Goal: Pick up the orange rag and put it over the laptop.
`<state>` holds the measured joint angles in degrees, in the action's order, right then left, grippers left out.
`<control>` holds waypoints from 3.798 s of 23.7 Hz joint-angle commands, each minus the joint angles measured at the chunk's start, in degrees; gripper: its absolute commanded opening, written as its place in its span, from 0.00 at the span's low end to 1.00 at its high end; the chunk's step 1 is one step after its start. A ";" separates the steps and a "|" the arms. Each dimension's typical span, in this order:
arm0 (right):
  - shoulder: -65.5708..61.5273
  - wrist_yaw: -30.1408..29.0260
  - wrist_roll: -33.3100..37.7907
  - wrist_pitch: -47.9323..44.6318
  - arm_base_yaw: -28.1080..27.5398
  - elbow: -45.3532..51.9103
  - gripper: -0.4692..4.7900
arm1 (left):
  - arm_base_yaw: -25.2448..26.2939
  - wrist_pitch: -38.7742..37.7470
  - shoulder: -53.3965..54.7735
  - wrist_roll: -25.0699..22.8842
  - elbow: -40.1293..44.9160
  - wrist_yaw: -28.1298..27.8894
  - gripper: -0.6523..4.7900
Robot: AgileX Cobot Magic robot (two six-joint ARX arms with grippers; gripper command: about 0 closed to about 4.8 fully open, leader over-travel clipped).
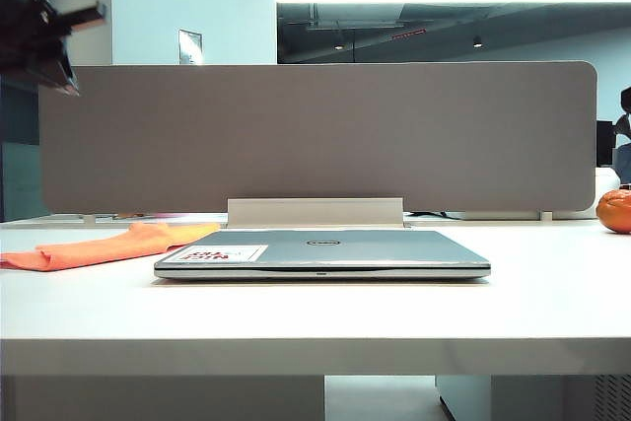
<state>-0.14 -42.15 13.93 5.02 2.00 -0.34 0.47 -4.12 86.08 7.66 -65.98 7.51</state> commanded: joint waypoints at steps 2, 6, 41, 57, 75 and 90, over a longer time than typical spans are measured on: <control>0.09 0.02 -0.02 -0.68 0.02 0.20 0.08 | -0.07 -5.25 7.19 -2.99 -6.99 0.24 0.11; 0.09 0.02 -0.02 -0.55 0.02 0.20 0.08 | -0.07 -8.96 11.72 -3.19 -11.78 0.24 0.11; 0.09 0.28 -0.04 -0.55 -0.02 0.20 0.08 | -5.84 -27.08 30.53 -16.24 -19.98 -12.52 0.62; 0.09 0.28 -0.04 -0.52 -0.02 0.20 0.08 | -5.84 -25.68 31.12 -16.22 -20.59 -12.85 0.11; 0.09 1.55 -0.04 -0.52 -0.02 0.20 0.08 | -13.09 -27.30 27.23 -15.56 -48.70 -8.98 0.11; 0.09 1.55 -0.04 -0.52 -0.02 0.20 0.08 | -19.76 -18.95 27.78 -14.08 -53.57 -9.20 0.11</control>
<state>-0.14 -40.58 13.93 5.04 1.93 -0.34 -18.76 -24.34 113.75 -6.76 -119.24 -1.76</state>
